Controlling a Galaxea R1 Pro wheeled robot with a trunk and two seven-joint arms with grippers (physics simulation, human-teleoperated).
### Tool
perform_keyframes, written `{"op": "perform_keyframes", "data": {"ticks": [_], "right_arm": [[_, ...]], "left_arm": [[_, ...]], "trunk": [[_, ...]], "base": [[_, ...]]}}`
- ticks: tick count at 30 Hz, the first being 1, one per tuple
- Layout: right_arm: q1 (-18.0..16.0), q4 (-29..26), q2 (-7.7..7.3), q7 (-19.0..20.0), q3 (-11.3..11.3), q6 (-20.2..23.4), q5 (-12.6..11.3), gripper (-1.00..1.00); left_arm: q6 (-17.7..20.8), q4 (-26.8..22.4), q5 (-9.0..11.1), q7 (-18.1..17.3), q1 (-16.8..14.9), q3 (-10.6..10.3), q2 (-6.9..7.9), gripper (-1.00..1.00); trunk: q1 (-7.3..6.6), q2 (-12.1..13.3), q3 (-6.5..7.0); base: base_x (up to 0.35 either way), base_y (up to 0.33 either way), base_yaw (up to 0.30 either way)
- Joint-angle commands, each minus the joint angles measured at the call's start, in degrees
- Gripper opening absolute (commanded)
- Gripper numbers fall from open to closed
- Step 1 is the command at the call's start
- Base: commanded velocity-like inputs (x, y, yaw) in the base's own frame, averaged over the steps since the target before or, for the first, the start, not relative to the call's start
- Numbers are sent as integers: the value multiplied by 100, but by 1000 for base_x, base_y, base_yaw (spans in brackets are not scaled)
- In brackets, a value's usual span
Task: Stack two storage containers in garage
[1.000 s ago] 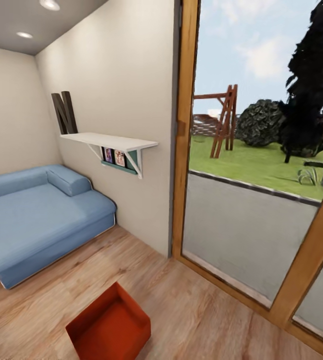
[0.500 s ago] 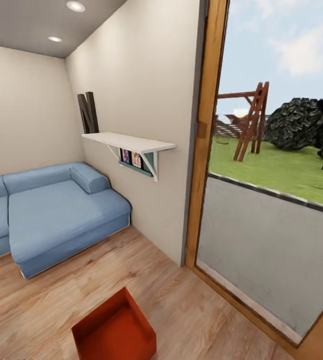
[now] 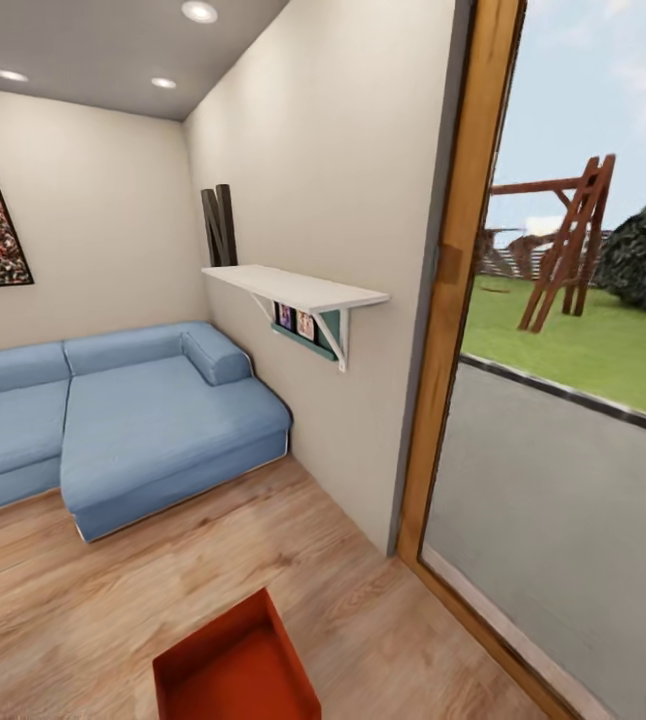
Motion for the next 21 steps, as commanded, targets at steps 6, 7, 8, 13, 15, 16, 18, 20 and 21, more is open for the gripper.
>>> {"op": "perform_keyframes", "data": {"ticks": [6, 7, 8, 13, 15, 16, 18, 20, 21], "right_arm": [[-7, 15, 0, -1, 44, -29, -11, 100], [-7, 15, 0, -1, 44, -27, -11, 100], [-7, 15, 0, -1, 45, -28, -11, 100], [-7, 15, 0, -1, 44, -29, -11, 100], [-7, 15, -16, -1, 45, -29, -11, 100], [-7, 15, -16, -1, 45, -29, -11, 100], [-7, 15, -17, -1, 46, -29, -11, 100], [-7, 15, -17, -1, 49, -29, -11, 100], [-7, 15, -17, -1, 51, -29, -8, 100]], "left_arm": [[1, 1, 38, -2, -4, 12, 0, 100], [2, 1, 39, -1, -4, 12, 0, 100], [2, 1, 39, -1, -4, 12, 0, 100], [3, 1, 46, 0, -4, 14, 4, 100], [3, 1, 47, 0, -4, 20, 9, 100], [3, 1, 47, 0, -4, 20, 9, 100], [3, 1, 47, 0, -4, 20, 9, 100], [3, 1, 47, 0, -4, 21, 9, 100], [3, 1, 48, 0, -4, 21, 9, 100]], "trunk": [[3, -5, -8], [3, -5, -8], [3, -5, -8], [3, -5, -8], [3, -5, -8], [3, -5, -8], [3, -5, -8], [3, -5, -8], [3, -5, -8]], "base": [[211, -187, 275], [181, -199, 275], [155, -210, 275], [101, -202, 271], [18, -50, 101], [3, -10, 19], [2, -6, 11], [1, -2, 7], [0, -1, 87]]}}
